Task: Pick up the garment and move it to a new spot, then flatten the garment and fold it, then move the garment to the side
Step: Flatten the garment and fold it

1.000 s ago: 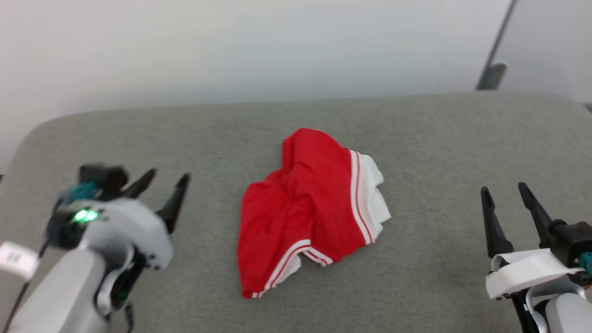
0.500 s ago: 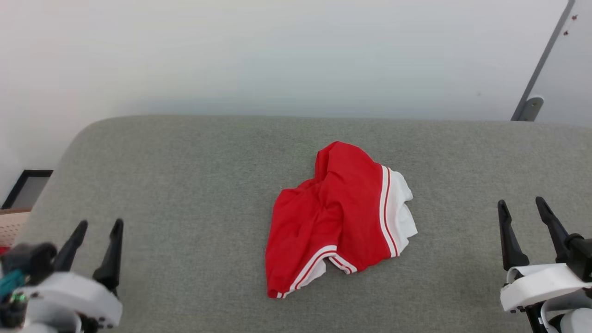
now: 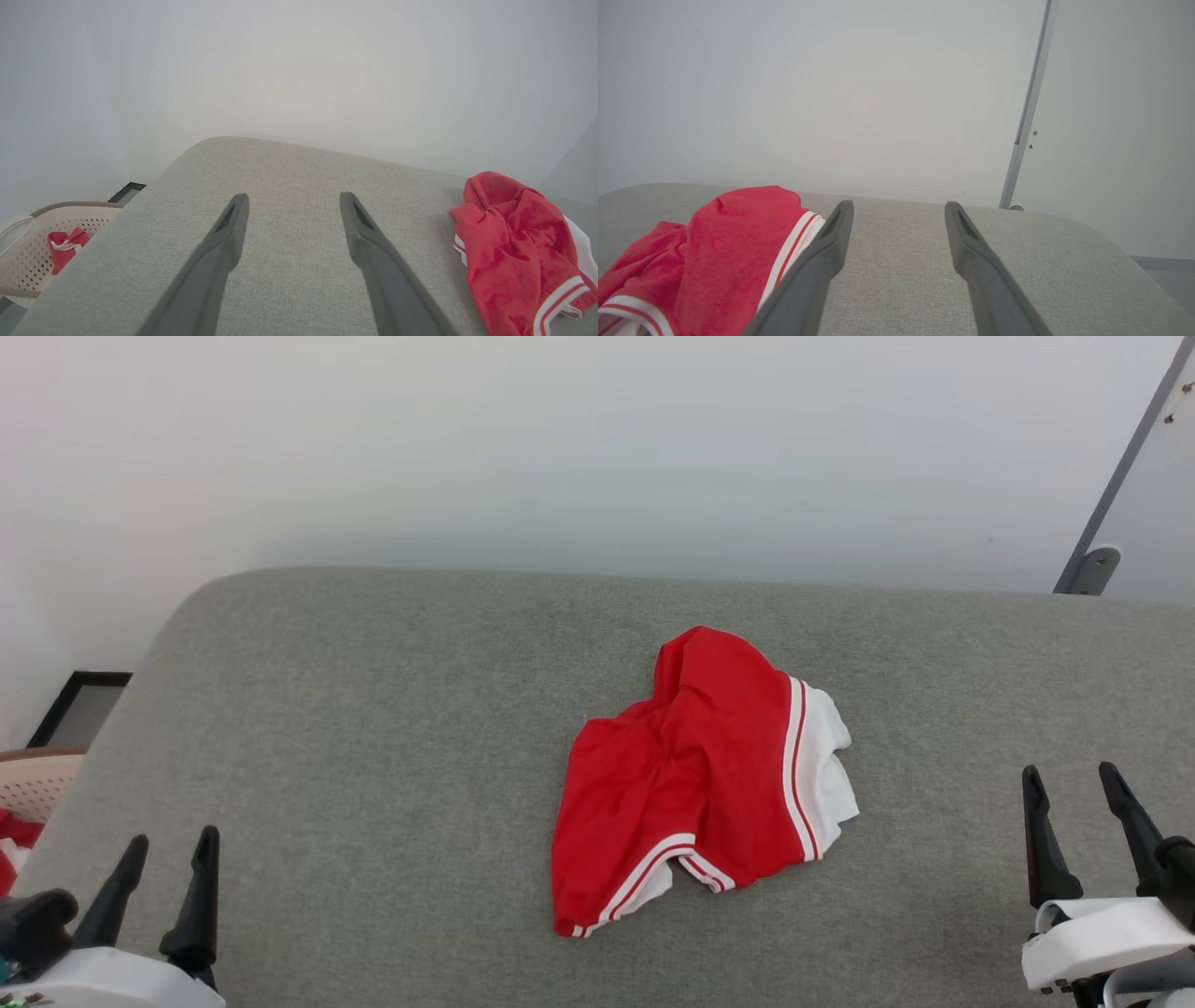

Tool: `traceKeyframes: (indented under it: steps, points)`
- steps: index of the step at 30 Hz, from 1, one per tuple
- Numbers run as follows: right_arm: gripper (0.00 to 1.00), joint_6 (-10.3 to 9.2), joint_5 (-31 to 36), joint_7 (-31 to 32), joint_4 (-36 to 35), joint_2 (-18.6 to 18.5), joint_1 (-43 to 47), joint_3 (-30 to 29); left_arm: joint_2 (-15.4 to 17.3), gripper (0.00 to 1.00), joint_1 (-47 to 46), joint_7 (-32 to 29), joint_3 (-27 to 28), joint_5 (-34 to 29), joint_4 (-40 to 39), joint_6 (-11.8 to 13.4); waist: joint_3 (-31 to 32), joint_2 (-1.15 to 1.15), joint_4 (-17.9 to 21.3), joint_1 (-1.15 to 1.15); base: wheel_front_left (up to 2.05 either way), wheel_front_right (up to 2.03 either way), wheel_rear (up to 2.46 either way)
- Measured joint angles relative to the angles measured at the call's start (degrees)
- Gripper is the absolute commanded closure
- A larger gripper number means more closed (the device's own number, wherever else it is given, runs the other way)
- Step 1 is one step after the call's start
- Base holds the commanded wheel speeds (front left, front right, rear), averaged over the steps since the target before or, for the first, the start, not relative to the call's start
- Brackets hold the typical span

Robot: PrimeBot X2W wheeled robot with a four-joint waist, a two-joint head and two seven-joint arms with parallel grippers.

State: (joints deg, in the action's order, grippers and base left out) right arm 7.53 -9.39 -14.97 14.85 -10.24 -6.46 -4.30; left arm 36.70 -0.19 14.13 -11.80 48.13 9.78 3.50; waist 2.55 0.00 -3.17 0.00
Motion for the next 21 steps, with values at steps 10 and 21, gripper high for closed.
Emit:
traceKeyframes:
  steps: [10,21]
  points:
    - [0.0,0.0,-0.5,0.0,0.6,0.1,0.1,0.7,-0.3,0.0,-0.1,-0.3,-0.6,-0.3,-1.6,0.3,-0.5,0.0,-1.1,0.0,0.0,0.0,0.0]
    - [0.0,0.0,-4.0,2.8,7.5,-3.7,-8.1,4.5,-1.5,0.0,-1.6,-0.7,-2.4,-1.7,-5.8,1.2,-3.4,0.0,-5.0,0.0,0.0,0.0,0.0]
